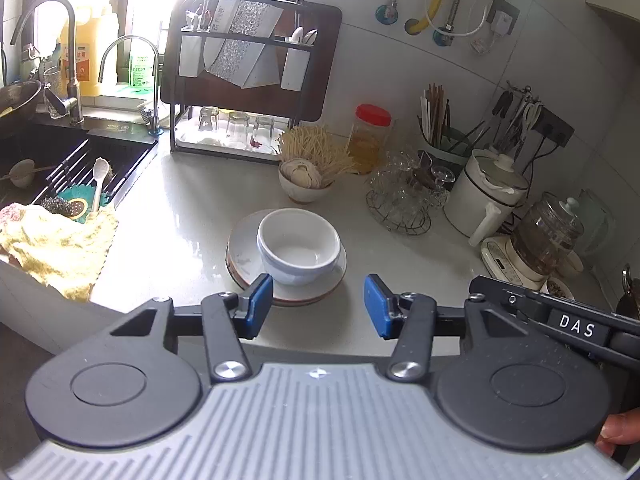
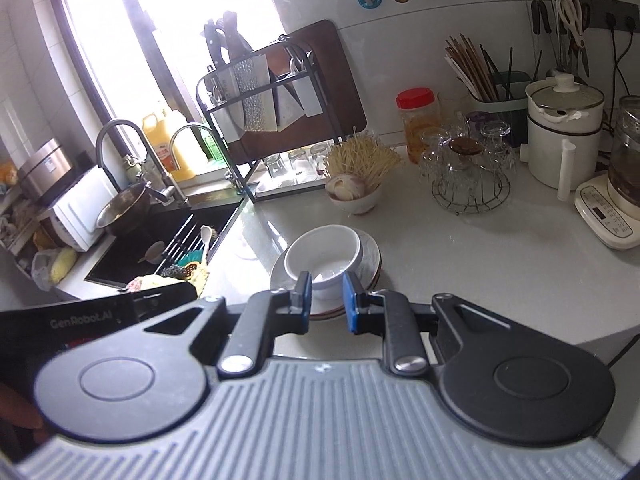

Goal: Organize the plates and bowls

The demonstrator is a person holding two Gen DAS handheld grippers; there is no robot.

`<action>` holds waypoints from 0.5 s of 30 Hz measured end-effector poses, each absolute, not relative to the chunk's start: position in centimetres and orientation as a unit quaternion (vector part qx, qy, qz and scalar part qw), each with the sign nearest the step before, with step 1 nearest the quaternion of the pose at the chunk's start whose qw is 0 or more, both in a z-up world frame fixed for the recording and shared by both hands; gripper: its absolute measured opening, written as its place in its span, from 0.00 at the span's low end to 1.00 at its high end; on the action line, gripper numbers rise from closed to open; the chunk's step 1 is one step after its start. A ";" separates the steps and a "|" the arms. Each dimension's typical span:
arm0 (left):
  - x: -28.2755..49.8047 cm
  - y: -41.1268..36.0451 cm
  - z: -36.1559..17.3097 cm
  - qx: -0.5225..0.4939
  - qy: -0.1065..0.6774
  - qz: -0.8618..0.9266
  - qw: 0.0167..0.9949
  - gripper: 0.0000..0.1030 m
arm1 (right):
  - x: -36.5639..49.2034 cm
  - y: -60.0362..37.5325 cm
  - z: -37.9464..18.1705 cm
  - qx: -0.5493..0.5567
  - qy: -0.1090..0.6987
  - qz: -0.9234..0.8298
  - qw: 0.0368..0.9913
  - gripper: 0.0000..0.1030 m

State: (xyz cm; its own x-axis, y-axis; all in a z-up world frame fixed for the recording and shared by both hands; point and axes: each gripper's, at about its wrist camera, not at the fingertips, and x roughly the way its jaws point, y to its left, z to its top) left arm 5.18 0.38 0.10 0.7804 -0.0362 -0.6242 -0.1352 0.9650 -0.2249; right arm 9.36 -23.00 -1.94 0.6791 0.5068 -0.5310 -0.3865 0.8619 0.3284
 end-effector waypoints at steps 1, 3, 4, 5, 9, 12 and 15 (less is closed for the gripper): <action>4.8 0.2 0.0 -0.130 0.332 0.027 0.934 0.55 | 9.0 -23.0 -2.0 0.093 0.318 0.246 0.911 0.20; 3.8 0.0 -0.1 -0.129 0.331 0.028 0.934 0.55 | 8.5 -22.9 -2.1 0.089 0.320 0.247 0.910 0.20; 3.5 -0.1 -0.1 -0.127 0.331 0.030 0.935 0.55 | 8.2 -22.9 -2.2 0.087 0.320 0.248 0.910 0.20; 3.2 -0.2 -0.1 -0.125 0.331 0.032 0.935 0.55 | 8.0 -22.9 -2.1 0.086 0.319 0.248 0.910 0.20; 2.2 -0.4 -0.2 -0.127 0.330 0.036 0.935 0.55 | 7.1 -23.1 -2.1 0.081 0.317 0.248 0.912 0.20; 1.8 -0.6 -0.1 -0.123 0.329 0.038 0.935 0.55 | 7.0 -23.3 -2.1 0.079 0.317 0.244 0.913 0.20; 1.4 -0.6 0.0 -0.120 0.328 0.045 0.936 0.61 | 6.9 -23.3 -2.1 0.061 0.316 0.249 0.913 0.21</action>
State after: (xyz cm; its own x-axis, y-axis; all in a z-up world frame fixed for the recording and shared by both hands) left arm 1.39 -0.62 -0.01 0.7805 0.0057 -0.6252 -0.1637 0.9669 -0.1956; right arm 6.92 -23.34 -2.14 0.6757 0.4940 -0.5471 -0.4172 0.8682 0.2687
